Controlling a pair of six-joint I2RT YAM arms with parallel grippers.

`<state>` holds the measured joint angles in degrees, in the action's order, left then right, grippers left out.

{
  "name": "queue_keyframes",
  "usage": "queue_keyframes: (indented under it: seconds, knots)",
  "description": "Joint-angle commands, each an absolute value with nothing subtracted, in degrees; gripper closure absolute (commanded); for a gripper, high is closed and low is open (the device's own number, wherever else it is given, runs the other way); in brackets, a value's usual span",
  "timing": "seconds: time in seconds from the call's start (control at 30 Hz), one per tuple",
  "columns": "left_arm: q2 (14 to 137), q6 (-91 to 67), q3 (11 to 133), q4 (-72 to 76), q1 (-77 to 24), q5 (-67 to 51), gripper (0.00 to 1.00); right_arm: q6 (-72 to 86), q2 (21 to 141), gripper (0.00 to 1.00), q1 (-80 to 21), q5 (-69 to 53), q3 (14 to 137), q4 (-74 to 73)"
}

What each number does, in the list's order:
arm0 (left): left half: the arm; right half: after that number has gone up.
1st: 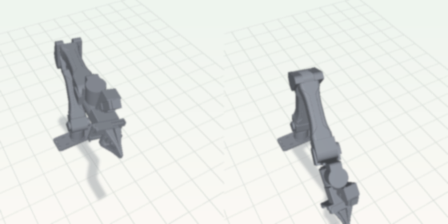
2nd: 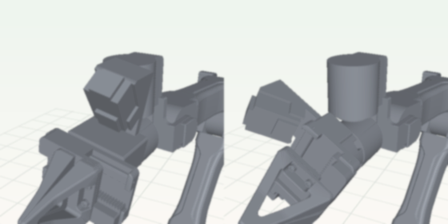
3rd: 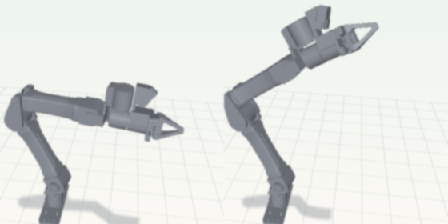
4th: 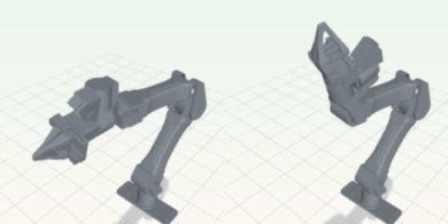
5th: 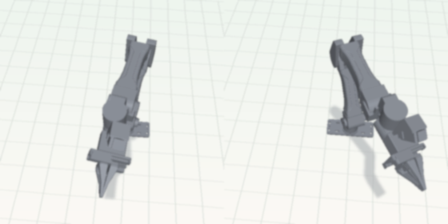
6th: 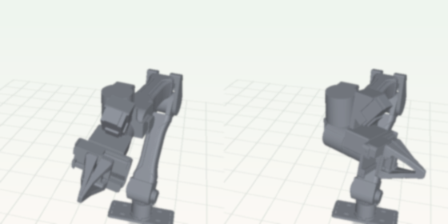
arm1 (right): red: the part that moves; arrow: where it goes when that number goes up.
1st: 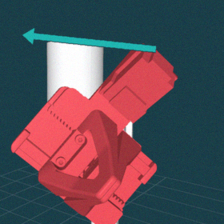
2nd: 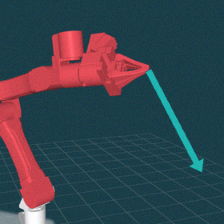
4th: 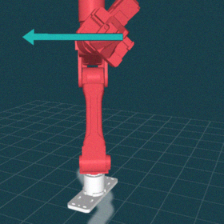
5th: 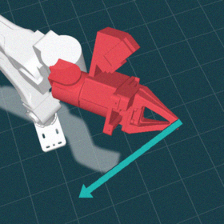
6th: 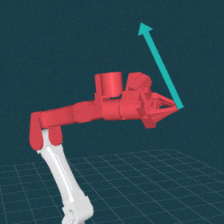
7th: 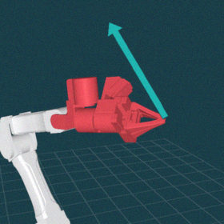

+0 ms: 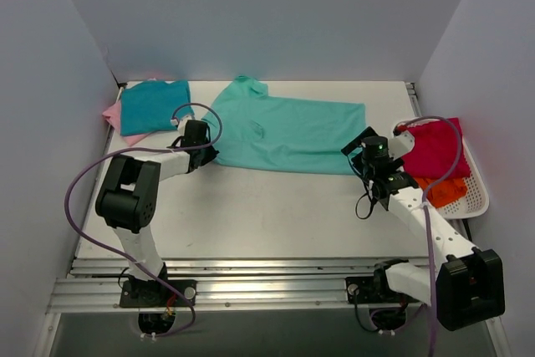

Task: Fold and stack the t-shirts
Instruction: Fold the tshirt

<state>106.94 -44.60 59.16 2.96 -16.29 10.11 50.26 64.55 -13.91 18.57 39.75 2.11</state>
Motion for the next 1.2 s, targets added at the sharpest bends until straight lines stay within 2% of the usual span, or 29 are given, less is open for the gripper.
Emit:
queue_keyframes:
  seconds: [0.0,0.13,0.6,0.67,0.9,0.97,1.0,1.03,1.17]
  knots:
    - [107.40,-43.77,61.09,3.43,-16.17,10.02,0.98,49.22,61.71,0.13,-13.54,19.33,38.85,0.88]
    - [103.46,-42.81,58.46,1.94,-16.87,10.89,0.98,49.66,59.51,0.14,-13.54,19.86,37.18,0.44]
    - [78.94,-42.97,36.93,-6.50,-21.53,12.57,0.98,49.83,54.32,0.14,-13.89,20.57,36.74,-2.29]
    - [74.65,-44.03,32.27,-4.49,-22.32,9.86,0.98,49.92,54.05,0.14,-13.89,20.48,36.65,-2.11]
    - [63.38,-51.67,29.45,-16.77,-32.51,18.27,0.94,49.92,54.14,0.14,-14.24,20.22,37.00,-2.20]
    - [59.25,-52.03,27.95,-19.06,-33.05,19.51,0.63,50.01,54.23,0.14,-14.33,20.13,36.83,-2.11]
    - [58.02,-52.55,27.69,-20.20,-33.05,19.42,0.41,50.01,54.32,0.14,-14.33,19.95,36.65,-1.76]
    - [55.57,-52.30,27.51,-20.74,-33.31,19.08,0.04,50.01,54.32,0.14,-14.50,19.95,36.74,-1.58]
    - [50.98,-50.72,32.33,-26.09,-33.49,22.14,0.06,49.48,55.63,0.13,-14.85,18.99,38.49,-1.67]
